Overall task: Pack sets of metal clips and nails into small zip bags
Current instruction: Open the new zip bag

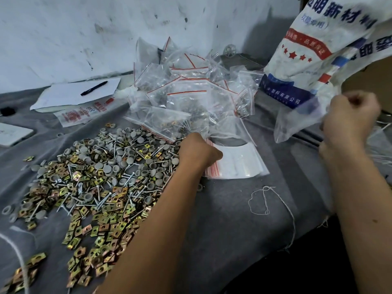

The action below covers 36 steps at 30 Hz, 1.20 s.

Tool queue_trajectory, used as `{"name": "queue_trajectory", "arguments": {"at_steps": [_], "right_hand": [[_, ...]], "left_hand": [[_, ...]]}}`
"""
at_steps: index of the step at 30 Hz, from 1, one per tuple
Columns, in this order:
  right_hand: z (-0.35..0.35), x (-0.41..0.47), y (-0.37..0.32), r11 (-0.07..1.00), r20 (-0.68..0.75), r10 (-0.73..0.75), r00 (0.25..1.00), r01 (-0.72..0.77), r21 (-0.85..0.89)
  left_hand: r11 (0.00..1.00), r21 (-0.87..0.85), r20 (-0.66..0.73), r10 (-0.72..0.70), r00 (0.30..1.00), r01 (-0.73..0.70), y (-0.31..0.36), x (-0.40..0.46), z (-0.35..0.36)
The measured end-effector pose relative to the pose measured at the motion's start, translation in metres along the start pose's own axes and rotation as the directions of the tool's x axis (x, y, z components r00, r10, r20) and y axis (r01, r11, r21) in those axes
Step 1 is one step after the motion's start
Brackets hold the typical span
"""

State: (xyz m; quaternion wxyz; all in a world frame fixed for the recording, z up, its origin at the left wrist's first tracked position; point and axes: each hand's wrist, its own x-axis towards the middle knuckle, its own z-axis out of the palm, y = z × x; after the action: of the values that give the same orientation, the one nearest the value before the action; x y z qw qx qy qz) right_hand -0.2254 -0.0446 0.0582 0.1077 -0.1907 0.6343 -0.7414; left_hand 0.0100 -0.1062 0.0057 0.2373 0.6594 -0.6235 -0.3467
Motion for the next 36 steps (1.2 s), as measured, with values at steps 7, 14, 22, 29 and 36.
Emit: {"name": "queue_trajectory", "arguments": {"at_steps": [7, 14, 22, 29, 36], "right_hand": [[0.041, -0.062, -0.018, 0.984, 0.577, -0.140, 0.804, 0.180, -0.014], [0.080, -0.114, 0.007, 1.000, 0.835, -0.016, 0.551, -0.004, 0.022], [0.128, -0.190, 0.033, 0.971, 0.951, 0.209, 0.226, -0.164, -0.174], [0.166, -0.251, 0.038, 0.983, 0.977, 0.107, 0.185, 0.125, -0.131], [0.174, -0.268, 0.052, 0.972, 0.975, -0.019, 0.219, 0.233, -0.033]], "left_hand": [[0.979, 0.103, -0.128, 0.191, 0.973, -0.178, 0.007, -0.016, -0.013], [0.689, -0.724, -0.115, -0.078, 0.990, -0.030, -0.010, -0.035, -0.067], [0.612, -0.780, -0.336, -0.229, 0.914, -0.133, -0.109, -0.050, -0.141], [0.812, -0.558, -0.563, -0.217, 0.797, -0.173, -0.191, -0.068, -0.185], [0.948, 0.280, -0.832, 0.319, 0.453, -0.152, -0.174, -0.069, -0.166]]}}
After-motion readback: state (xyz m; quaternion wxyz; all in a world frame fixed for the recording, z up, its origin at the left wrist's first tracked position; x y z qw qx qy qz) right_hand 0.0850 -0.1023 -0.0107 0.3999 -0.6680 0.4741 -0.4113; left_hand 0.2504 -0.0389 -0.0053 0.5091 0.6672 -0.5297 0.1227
